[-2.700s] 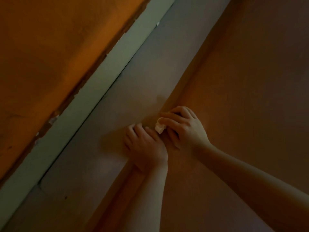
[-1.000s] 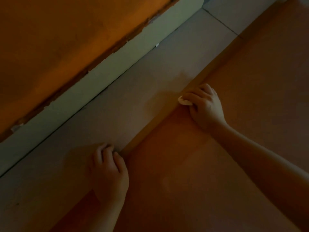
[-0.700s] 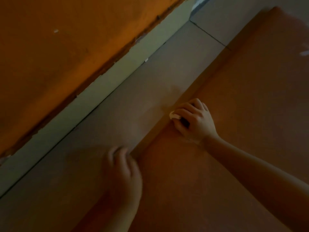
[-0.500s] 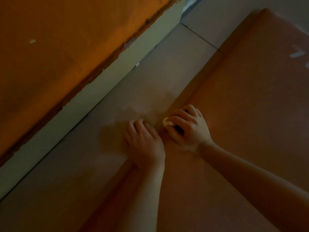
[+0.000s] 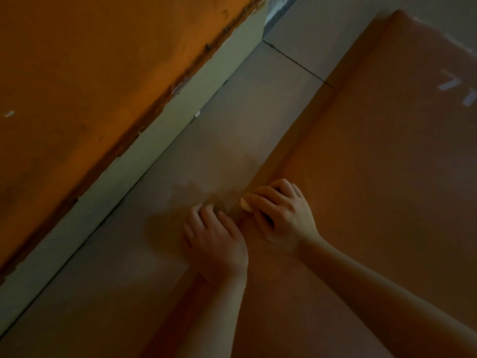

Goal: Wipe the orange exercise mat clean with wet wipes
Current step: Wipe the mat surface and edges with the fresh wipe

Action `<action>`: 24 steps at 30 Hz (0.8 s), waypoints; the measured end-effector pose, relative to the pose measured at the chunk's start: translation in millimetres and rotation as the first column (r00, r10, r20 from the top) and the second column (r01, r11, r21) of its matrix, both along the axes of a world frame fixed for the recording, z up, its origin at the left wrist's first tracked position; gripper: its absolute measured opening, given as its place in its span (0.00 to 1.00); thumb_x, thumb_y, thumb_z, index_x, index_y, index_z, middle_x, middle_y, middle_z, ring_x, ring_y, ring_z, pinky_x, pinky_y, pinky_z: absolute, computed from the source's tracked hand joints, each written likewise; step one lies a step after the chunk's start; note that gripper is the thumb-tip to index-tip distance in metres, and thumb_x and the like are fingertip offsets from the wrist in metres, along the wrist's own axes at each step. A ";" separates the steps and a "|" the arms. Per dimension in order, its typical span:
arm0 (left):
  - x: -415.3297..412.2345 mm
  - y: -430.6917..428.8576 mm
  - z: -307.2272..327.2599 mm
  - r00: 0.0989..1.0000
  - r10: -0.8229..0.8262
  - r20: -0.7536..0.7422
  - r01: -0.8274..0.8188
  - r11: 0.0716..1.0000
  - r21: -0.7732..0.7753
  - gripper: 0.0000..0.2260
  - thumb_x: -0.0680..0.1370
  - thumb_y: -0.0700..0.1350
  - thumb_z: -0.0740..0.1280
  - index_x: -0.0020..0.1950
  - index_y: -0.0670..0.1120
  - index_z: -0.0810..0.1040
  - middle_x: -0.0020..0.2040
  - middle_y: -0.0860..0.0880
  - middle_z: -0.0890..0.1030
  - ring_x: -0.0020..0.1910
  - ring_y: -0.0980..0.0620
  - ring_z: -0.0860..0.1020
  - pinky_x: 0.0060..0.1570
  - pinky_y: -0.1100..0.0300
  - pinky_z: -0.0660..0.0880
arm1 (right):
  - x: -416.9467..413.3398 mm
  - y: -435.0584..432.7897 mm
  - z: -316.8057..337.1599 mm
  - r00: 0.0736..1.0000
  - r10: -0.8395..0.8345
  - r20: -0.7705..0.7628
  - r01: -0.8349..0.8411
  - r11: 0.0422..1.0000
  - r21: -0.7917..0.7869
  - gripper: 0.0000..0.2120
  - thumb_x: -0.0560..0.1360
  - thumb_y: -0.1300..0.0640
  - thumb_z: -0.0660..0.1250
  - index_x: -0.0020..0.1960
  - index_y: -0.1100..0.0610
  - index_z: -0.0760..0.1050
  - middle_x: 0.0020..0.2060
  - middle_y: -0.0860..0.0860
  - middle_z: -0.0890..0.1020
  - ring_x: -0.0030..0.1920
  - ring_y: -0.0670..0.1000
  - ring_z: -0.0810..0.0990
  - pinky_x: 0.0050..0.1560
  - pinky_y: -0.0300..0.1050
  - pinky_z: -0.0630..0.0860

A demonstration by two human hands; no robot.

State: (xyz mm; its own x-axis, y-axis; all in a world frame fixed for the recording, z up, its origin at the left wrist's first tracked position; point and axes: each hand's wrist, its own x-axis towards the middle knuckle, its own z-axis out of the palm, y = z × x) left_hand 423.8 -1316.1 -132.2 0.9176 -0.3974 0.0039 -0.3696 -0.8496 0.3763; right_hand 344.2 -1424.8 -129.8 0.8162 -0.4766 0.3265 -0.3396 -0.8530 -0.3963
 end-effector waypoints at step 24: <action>-3.2 -1.2 5.8 0.998 0.058 -0.008 -0.058 0.994 -0.088 0.18 0.78 0.46 0.52 0.52 0.39 0.79 0.55 0.43 0.76 0.53 0.39 0.76 0.54 0.39 0.73 | -11.5 -155.7 15.6 0.995 -0.041 -0.089 0.036 0.997 -0.065 0.09 0.71 0.60 0.63 0.44 0.59 0.81 0.46 0.56 0.80 0.50 0.59 0.72 0.52 0.57 0.69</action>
State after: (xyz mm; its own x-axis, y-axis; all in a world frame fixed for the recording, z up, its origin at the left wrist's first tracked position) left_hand 420.5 -1317.3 -126.4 0.9392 -0.3419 0.0319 -0.3185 -0.8327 0.4529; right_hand 332.7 -1580.5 -114.2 0.8252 -0.4889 0.2828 -0.4045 -0.8610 -0.3083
